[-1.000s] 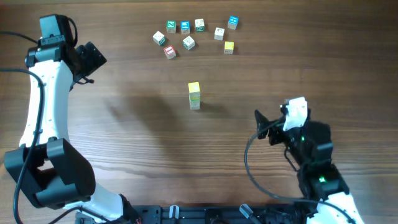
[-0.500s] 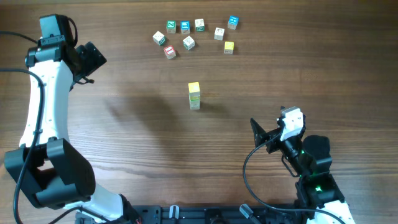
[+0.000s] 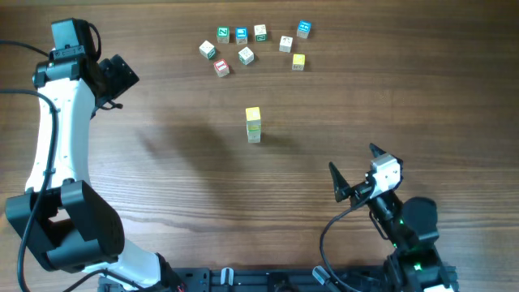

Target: Form a tower

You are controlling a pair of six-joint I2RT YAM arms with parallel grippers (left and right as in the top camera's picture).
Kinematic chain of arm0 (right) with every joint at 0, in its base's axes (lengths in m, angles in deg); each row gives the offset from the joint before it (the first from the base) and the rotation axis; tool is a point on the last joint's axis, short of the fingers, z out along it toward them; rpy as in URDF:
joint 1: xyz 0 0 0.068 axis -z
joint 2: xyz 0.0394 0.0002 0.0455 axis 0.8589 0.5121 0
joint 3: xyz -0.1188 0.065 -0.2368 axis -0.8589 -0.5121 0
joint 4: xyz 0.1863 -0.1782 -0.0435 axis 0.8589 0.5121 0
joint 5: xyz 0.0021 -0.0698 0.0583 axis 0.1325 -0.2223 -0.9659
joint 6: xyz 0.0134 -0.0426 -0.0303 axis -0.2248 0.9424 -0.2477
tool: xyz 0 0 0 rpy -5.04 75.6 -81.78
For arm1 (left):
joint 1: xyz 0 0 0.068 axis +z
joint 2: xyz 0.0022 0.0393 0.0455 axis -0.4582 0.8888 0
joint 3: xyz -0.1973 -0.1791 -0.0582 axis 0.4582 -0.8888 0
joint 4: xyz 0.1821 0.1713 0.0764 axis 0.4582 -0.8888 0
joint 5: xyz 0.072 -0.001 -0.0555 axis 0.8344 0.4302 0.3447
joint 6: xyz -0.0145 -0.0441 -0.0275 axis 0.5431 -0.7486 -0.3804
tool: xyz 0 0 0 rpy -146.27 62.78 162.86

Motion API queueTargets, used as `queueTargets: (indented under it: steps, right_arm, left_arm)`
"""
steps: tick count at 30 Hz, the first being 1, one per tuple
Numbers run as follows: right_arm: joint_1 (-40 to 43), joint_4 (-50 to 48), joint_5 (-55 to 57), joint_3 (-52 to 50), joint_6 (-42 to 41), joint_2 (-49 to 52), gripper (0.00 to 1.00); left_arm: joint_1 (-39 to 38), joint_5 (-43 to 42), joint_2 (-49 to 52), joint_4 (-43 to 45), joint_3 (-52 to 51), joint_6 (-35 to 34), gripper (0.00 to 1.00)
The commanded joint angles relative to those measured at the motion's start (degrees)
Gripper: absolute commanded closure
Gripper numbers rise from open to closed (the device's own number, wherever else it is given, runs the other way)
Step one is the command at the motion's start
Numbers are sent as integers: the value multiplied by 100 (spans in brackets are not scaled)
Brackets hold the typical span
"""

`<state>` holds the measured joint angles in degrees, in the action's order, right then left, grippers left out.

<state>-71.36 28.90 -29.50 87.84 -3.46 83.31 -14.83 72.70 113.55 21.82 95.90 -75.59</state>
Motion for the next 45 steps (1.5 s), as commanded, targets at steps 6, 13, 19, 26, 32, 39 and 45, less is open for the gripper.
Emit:
queueTargets:
  steps: [6,13,19,26,32,39,45]
  right_arm:
    - [26,898,87,-7,76,-892,0]
    - [326,907,57,-7,-92,-1001,0]
    - [332,911,120,-7,-74,-1615,0]
    - [439,909,118,-7,-81,-1934,0]
    - [535,909,120,-7,-94,-1934,0]
    - [848,966,691,-7,-472,-1934,0]
    - [848,949,667,-7,-540,-1932,0]
  left_arm:
    - [17,55,-107,13,74,48,0]
    - [17,55,-107,11,74,46,0]
    - [20,55,-107,13,74,46,0]
    - [20,55,-107,13,74,48,0]
    - [20,55,-107,13,74,46,0]
    - [20,55,-107,13,74,46,0]
    - [20,55,-107,13,74,48,0]
